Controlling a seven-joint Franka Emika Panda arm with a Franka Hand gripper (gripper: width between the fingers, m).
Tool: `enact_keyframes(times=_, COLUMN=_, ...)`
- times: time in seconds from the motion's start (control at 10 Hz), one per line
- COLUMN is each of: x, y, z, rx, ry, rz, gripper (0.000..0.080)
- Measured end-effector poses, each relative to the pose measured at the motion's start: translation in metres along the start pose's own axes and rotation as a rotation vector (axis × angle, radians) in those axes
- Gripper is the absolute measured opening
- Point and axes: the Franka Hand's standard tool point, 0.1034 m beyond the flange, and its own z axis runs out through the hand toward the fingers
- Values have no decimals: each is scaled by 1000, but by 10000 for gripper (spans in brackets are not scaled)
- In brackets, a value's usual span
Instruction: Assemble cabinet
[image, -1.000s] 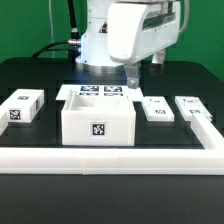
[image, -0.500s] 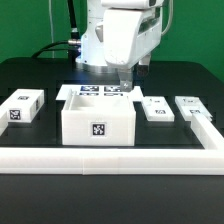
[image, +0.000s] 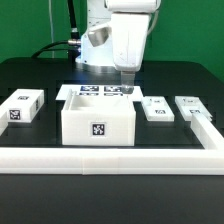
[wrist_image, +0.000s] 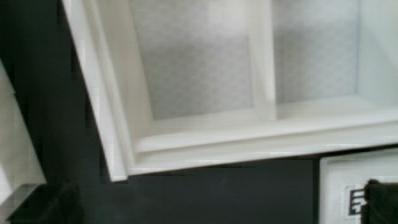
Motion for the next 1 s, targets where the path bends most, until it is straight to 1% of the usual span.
enact_keyframes(times=0.1, x=-4, y=-3, z=2, rx=7, ry=-3, rz=3, gripper=798)
enact_keyframes(times=0.6, x=-7, y=-4, z=4, rx=9, ry=-3, rz=-12, gripper=798)
enact_keyframes(times=0.7, x=-12, y=-12, z=6, rx=18, ry=-4, rz=-33, gripper=798)
enact_keyframes(times=0.8, x=-15, y=-24, z=11, rx=29, ry=-4, rz=-29, gripper=798)
enact_keyframes(times=0.9, x=-19, y=-35, z=15, rx=32, ry=-3, rz=-31, gripper=798)
enact_keyframes(times=1.0, x=-24, y=-45, z=21, rx=47, ry=-4, rz=-23, gripper=798)
